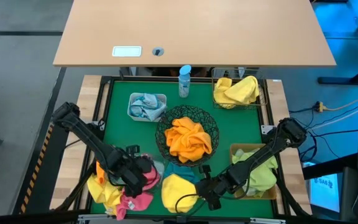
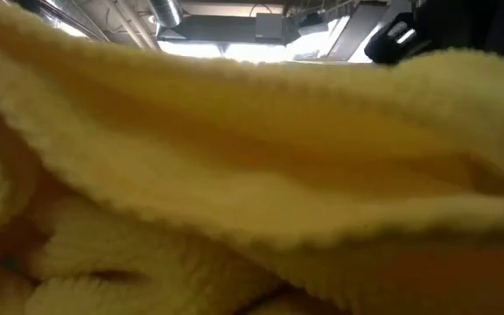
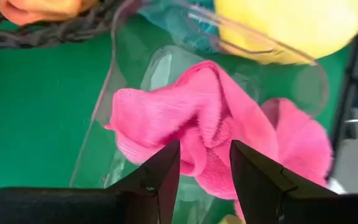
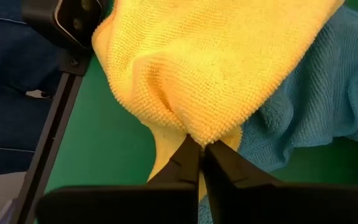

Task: Sort microfiber towel by color & place in baskets
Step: Put the yellow microfiber towel into the square wire basket

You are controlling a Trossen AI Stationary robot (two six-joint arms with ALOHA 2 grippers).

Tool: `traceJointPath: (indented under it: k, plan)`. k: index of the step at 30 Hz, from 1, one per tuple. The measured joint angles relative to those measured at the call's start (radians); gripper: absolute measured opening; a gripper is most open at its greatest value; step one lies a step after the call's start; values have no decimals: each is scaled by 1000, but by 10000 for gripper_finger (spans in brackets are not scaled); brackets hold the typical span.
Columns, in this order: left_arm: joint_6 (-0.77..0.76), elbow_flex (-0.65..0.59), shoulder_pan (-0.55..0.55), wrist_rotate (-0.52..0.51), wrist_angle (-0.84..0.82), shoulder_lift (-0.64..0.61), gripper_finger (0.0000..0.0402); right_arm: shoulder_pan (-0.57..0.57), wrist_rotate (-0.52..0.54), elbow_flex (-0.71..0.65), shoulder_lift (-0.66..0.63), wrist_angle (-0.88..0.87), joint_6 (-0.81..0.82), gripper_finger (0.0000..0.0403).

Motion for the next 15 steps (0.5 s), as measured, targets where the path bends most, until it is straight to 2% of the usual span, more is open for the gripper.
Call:
traceJointPath:
  k: [8,15]
  plan:
    - [-4,0,0,-35,3,-148,134,0,-1,89,0,-131,-31,7]
    - [-4,0,-10,-107,3,-170,134,0,-1,271,0,-355,-101,6]
